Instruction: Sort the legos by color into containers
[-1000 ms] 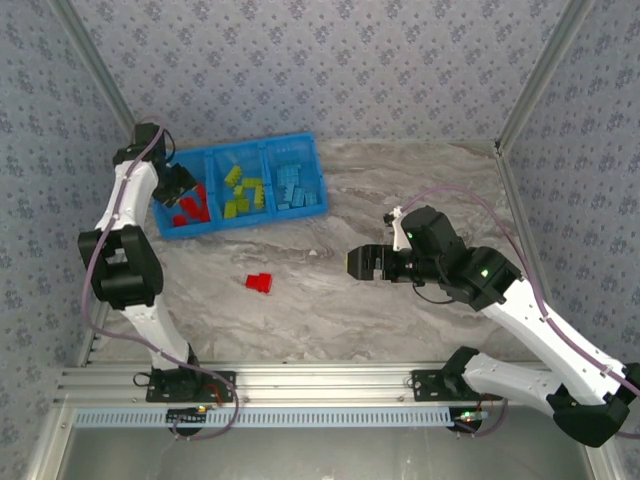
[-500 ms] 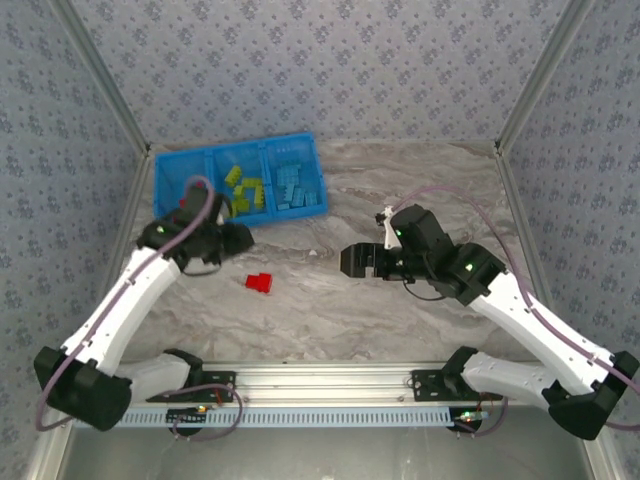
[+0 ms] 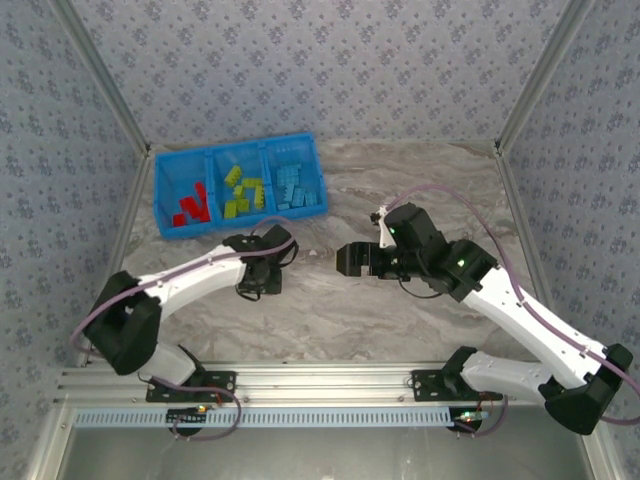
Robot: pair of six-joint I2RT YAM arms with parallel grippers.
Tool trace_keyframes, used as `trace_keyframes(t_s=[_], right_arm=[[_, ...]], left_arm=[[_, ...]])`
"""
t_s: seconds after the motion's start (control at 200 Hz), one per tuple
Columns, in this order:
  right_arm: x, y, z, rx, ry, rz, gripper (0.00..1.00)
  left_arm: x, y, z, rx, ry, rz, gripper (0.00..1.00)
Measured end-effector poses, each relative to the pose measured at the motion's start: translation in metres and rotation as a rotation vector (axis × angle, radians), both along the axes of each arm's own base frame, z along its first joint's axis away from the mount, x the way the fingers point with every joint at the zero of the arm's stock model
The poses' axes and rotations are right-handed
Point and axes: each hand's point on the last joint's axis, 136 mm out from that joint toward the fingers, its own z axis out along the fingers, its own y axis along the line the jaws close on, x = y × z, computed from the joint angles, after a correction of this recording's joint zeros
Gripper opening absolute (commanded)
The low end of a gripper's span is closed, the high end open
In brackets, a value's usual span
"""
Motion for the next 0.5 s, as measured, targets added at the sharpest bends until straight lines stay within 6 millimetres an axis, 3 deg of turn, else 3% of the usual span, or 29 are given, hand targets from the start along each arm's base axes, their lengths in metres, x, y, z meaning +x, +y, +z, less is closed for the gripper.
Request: trace_keyframes(t_s=[0.28,0.5], right_arm=[[-0.007,-0.011,0.014,0.034,-0.041,-0.016,0.91],[-0.008,-0.012,0.012,0.027,-0.037,-0.019,0.91]], left_arm=[[0.011,-0.001,-0.028,0.084,0.017,-0.063,0.46],[0.017,-0.008,-0.026,0.062,0.000,-0.077,0.37]])
